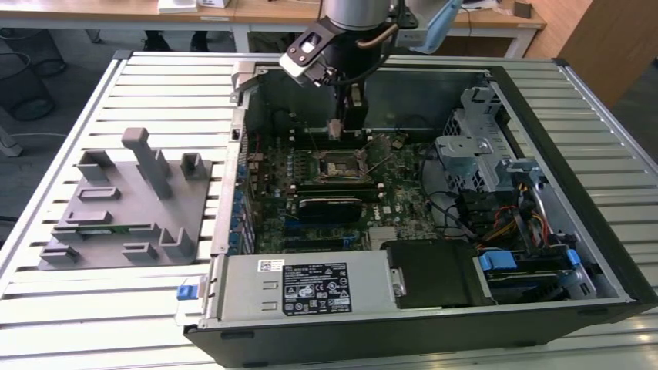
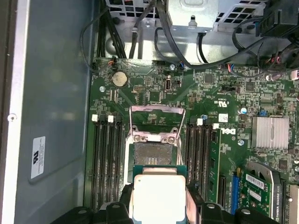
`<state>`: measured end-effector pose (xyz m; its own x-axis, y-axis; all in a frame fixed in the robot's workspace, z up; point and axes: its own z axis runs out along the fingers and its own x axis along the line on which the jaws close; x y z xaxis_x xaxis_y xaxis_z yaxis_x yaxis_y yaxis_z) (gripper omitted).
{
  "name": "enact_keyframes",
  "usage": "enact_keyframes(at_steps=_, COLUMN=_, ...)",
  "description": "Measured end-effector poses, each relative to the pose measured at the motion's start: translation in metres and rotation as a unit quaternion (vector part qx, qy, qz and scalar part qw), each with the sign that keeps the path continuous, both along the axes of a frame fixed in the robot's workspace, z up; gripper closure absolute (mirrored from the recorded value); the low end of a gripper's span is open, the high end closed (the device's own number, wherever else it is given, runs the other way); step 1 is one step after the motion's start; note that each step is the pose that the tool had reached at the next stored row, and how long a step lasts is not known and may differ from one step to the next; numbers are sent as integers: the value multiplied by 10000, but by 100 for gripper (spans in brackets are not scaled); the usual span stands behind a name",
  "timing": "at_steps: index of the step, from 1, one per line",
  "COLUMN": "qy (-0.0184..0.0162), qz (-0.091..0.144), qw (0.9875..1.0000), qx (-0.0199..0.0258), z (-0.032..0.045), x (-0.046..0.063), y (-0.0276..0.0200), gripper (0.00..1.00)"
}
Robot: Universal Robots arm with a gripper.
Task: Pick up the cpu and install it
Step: 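Place the cpu into insertion slot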
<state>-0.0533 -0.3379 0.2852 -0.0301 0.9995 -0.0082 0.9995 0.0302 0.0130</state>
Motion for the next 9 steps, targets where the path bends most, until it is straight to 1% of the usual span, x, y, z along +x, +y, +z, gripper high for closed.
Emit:
enact_keyframes(at_steps=4, qy=-1, qz=20, qw=10000, qx=0, z=-68, x=0, y=-2, gripper=47)
enact_keyframes(at_steps=7, qy=0, qz=200, qw=9998, qx=0, z=-114, x=0, y=-2, gripper=47)
enact_keyframes(at_steps=9, qy=0, qz=248, qw=9997, qx=0, z=-147, x=0, y=-2, gripper=47)
